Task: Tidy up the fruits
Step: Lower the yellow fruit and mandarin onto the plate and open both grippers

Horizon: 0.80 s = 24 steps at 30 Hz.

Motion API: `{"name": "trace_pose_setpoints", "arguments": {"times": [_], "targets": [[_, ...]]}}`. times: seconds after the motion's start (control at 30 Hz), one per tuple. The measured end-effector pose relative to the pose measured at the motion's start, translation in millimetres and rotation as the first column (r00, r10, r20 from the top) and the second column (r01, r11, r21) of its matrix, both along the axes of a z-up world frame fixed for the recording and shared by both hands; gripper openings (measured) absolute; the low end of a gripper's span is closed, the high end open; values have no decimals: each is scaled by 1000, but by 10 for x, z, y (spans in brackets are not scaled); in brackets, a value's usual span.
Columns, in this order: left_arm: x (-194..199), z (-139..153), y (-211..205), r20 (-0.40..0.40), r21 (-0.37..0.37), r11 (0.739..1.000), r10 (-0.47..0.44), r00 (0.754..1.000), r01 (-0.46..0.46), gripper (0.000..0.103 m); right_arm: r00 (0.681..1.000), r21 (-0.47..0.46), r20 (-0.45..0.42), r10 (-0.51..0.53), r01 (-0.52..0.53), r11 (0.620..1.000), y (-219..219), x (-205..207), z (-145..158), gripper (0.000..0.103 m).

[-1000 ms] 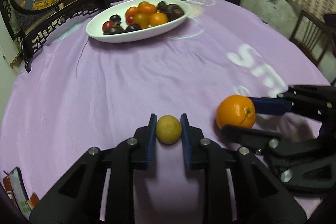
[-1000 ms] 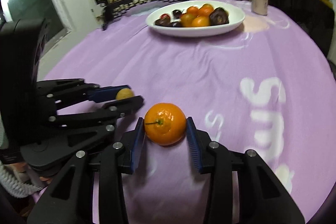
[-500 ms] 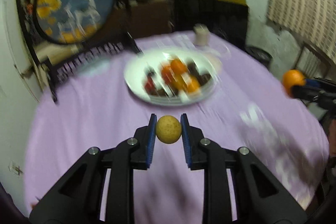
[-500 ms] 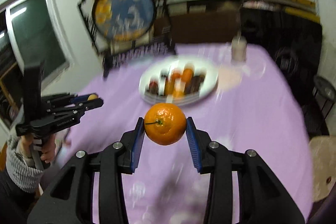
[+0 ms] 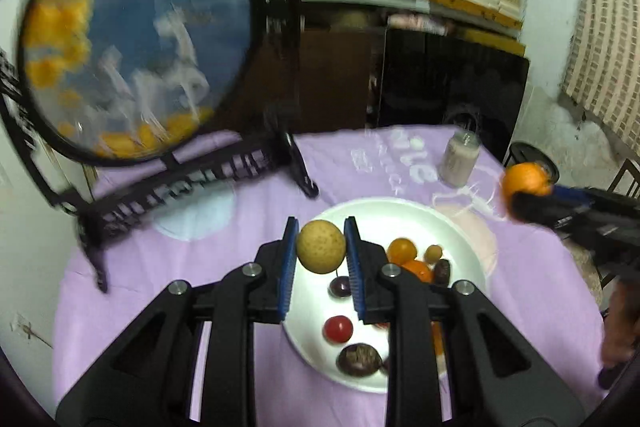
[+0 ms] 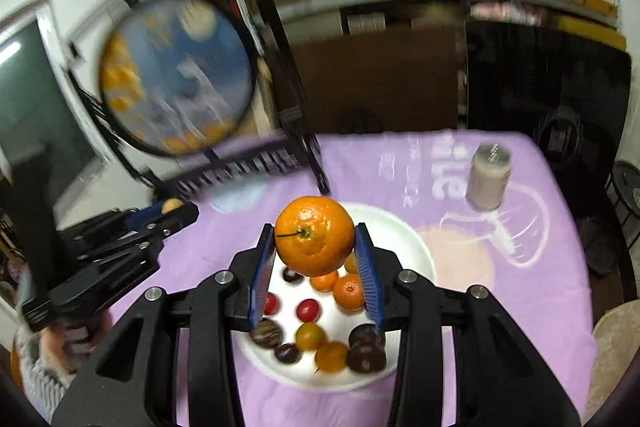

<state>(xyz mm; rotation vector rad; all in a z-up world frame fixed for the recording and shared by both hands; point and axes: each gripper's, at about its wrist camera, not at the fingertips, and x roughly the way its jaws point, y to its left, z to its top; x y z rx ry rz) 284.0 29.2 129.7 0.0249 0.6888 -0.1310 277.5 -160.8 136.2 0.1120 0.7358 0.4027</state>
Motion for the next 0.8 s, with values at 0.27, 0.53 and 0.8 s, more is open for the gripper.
{"name": "trace_pose_setpoints", "arguments": {"times": [0.27,0.53,0.8], "targets": [[698,-885,-122,-184,-18,1000,5,983,-8,23,984,-92,-172,-50,34,995,303,884,-868,40],[943,-1281,-84,-261,-29,999,30,965,-39,24,964,-141,-252,-81,47,989,426,1234,-1234,41],[880,-1202,-107,-224,-1,999,53,973,-55,46,965,-160,-247,-91,51,986,471,1247,-1238,43]]}}
